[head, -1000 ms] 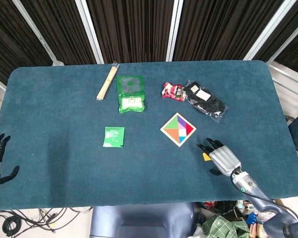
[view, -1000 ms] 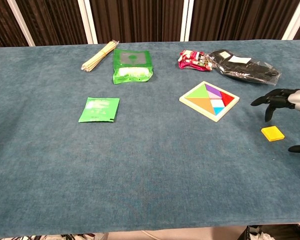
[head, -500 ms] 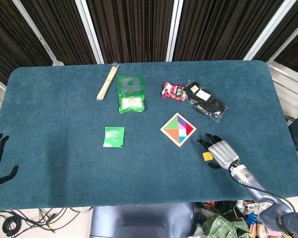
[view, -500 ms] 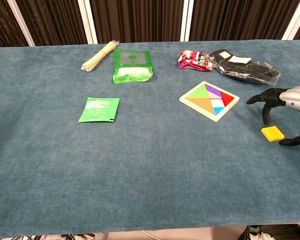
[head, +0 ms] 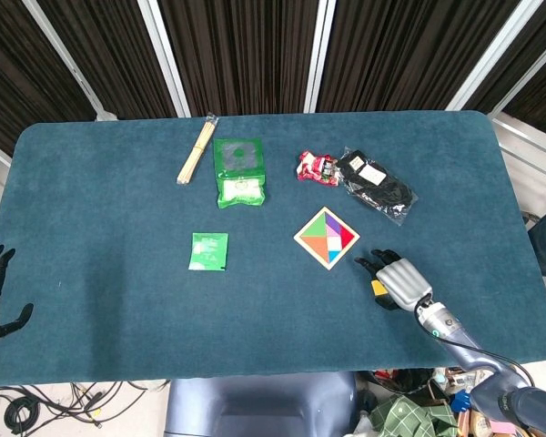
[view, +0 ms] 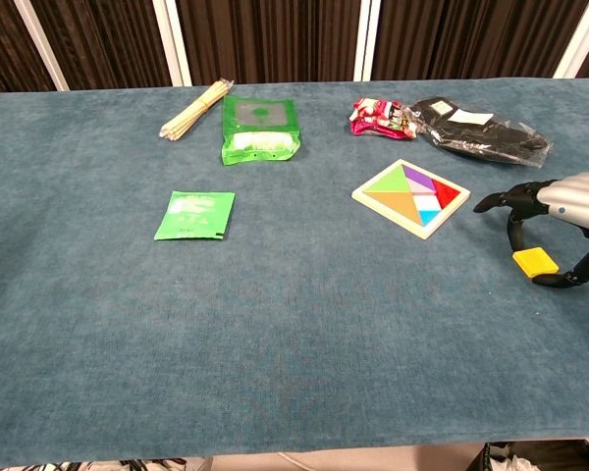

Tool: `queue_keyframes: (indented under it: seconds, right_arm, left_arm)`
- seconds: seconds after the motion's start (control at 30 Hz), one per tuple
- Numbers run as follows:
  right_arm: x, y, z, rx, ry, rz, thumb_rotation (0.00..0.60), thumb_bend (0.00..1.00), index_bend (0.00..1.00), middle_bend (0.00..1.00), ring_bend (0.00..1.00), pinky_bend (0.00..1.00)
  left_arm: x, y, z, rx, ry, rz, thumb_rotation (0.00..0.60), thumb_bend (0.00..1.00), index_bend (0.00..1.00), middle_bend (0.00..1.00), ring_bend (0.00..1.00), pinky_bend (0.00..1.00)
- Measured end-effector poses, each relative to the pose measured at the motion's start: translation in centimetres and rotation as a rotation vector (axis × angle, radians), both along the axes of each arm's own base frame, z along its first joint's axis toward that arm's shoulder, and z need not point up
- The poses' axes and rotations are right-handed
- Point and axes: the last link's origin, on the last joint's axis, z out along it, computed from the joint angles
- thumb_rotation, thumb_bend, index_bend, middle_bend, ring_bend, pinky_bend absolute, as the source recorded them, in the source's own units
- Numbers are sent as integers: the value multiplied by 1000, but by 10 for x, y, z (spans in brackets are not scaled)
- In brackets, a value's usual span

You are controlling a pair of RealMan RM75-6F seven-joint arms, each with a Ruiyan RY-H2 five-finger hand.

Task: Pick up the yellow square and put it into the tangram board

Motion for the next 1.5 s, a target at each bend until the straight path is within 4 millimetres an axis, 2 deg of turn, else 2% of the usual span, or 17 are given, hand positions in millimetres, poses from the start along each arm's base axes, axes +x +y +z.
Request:
queue_keyframes:
  seconds: [0.4, 0.83, 1.0, 1.3, 1.5]
  right_arm:
    - [-7, -4, 2, -5, 16, -10, 600, 203, 141, 417, 118, 151]
    - [-8, -3, 3, -3, 3, 1, 600, 263, 183, 507, 214, 150]
    - [-4, -4, 4, -15, -33, 0, 600, 268, 186, 510, 215, 151]
    - [17, -33, 22, -43, -54, -46, 600, 268, 198, 495, 191, 150]
    - [48, -61, 30, -69, -66, -119, 600, 268, 210, 506, 192, 150]
  left_arm:
    - [1, 0, -1, -1, 2, -4, 600, 304, 0, 0, 0, 0]
    - [0, 0, 0, 5, -3, 2, 600, 305, 0, 0, 0, 0]
    - [0, 0, 0, 5, -4, 1, 600, 305, 0, 0, 0, 0]
    - [1, 0, 2, 19, -3, -11, 600, 305, 0, 0, 0, 0]
    - [1, 1, 2, 22, -10, -6, 600, 305, 0, 0, 0, 0]
